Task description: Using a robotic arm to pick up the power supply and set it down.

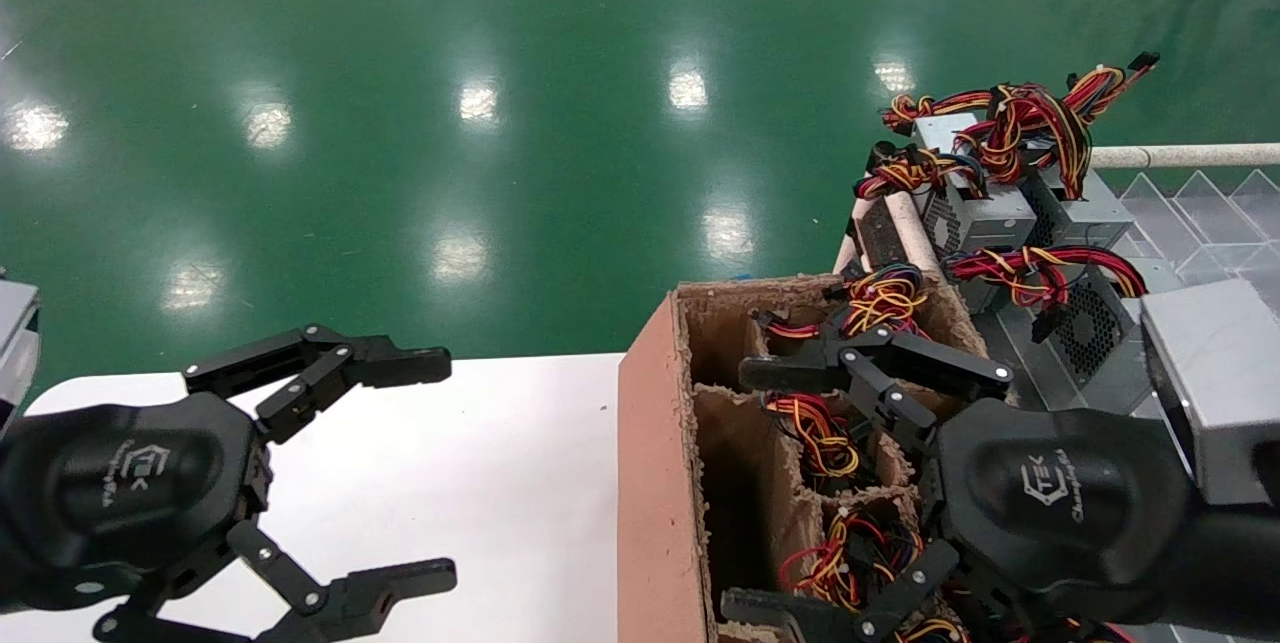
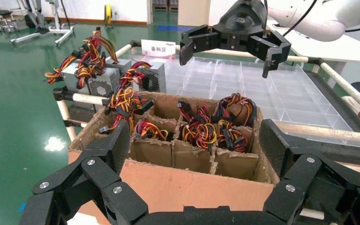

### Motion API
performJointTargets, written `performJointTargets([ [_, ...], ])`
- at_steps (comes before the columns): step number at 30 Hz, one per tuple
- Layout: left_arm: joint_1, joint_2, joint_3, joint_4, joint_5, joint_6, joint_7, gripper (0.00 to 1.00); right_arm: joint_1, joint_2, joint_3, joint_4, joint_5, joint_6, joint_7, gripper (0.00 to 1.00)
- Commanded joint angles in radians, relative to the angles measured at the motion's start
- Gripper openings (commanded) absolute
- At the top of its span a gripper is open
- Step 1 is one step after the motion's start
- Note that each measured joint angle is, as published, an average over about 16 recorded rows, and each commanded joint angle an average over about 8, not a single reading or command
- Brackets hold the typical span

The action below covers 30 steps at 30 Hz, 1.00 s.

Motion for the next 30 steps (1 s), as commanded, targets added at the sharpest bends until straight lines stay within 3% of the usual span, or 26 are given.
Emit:
performJointTargets([
  [1, 0.0, 0.0, 0.0, 0.0, 0.0, 0.0, 0.0, 1.0, 0.0, 0.0, 0.0, 0.0, 0.0, 0.0, 0.0, 1.0],
  [20, 0.0, 0.0, 0.0, 0.0, 0.0, 0.0, 0.0, 0.99, 0.0, 0.0, 0.0, 0.0, 0.0, 0.0, 0.0, 1.0],
  [28, 0.0, 0.0, 0.0, 0.0, 0.0, 0.0, 0.0, 0.0, 0.0, 0.0, 0.0, 0.0, 0.0, 0.0, 0.0, 1.0],
  [30, 0.0, 0.0, 0.0, 0.0, 0.0, 0.0, 0.0, 0.0, 0.0, 0.0, 0.0, 0.0, 0.0, 0.0, 0.0, 1.0],
])
